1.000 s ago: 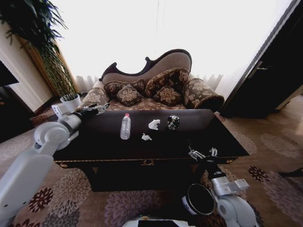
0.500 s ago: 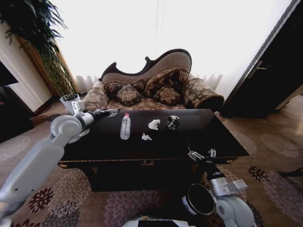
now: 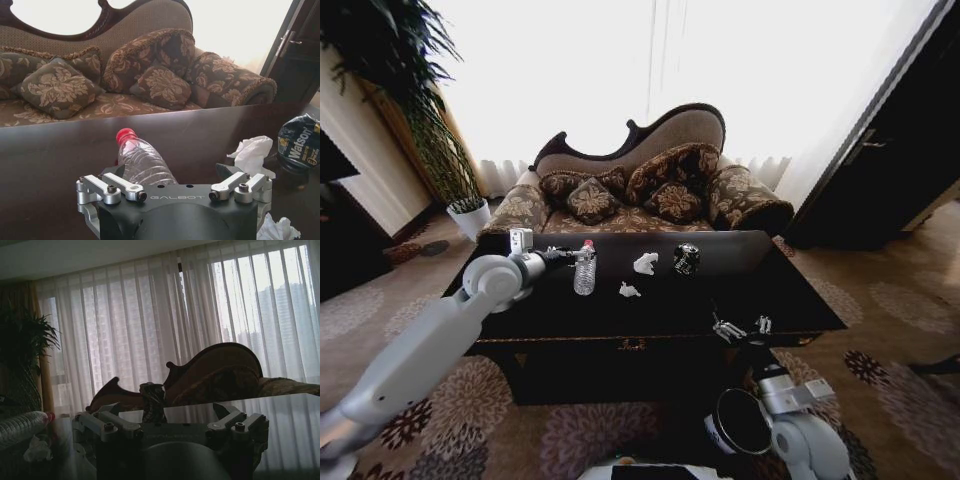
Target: Move to the front of the table and place the trash on the table into the trash bin.
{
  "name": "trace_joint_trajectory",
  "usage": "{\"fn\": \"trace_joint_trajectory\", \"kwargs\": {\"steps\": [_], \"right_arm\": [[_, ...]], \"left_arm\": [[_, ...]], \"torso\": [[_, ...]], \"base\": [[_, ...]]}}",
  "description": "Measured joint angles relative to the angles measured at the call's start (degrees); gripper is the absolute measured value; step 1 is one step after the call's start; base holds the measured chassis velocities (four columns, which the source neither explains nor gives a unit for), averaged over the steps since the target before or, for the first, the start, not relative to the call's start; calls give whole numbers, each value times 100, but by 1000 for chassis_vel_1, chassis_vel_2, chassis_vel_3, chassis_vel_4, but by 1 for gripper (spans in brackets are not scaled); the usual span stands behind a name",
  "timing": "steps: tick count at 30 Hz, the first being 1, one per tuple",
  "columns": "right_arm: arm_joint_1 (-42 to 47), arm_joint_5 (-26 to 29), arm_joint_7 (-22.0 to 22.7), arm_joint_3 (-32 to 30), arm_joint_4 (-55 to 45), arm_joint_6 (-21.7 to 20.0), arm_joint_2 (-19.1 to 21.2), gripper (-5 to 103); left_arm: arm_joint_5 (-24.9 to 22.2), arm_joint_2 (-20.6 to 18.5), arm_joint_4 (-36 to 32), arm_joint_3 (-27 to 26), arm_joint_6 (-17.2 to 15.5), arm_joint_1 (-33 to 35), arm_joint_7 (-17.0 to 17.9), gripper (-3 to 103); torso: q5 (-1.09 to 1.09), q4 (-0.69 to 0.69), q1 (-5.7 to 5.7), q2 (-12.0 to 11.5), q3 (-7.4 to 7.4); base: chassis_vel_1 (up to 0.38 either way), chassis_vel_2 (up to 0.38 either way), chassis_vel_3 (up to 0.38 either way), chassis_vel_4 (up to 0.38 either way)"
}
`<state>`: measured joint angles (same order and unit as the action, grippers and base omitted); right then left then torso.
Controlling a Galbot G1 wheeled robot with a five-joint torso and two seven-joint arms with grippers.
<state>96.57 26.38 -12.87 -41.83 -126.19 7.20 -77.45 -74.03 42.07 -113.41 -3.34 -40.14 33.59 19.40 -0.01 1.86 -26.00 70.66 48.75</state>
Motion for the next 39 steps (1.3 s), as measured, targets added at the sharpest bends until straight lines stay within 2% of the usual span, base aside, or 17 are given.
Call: {"fn": "trace_joint_trajectory", "kwargs": {"steps": [17,31,33,35,37,39], "right_arm": [[5,-5,-3,-4,27,3,12,100],[9,13,-3,-45,69,31,13,100],[8,13,-3,-35,69,31,12,100],[6,13,-3,-29,69,31,12,100],[5,13,-3,-25,69,31,12,100],[5,13,-3,-23,69,32,12,100]], "left_arm": [[336,349,89,82,14,215,-96,100],[630,394,-34,-12,14,647,-155,100],[639,381,-41,-43,14,674,-165,102],[640,355,-45,-84,25,697,-180,99],[641,335,-45,-116,52,716,-207,89],[640,332,-45,-122,63,726,-222,89]], "torso": [[0,1,-1,0,0],[0,0,0,0,0],[0,0,0,0,0],[0,0,0,0,0],[0,0,0,0,0],[0,0,0,0,0]], "base": [[0,0,0,0],[0,0,0,0],[0,0,0,0],[0,0,0,0],[0,0,0,0],[0,0,0,0]]}}
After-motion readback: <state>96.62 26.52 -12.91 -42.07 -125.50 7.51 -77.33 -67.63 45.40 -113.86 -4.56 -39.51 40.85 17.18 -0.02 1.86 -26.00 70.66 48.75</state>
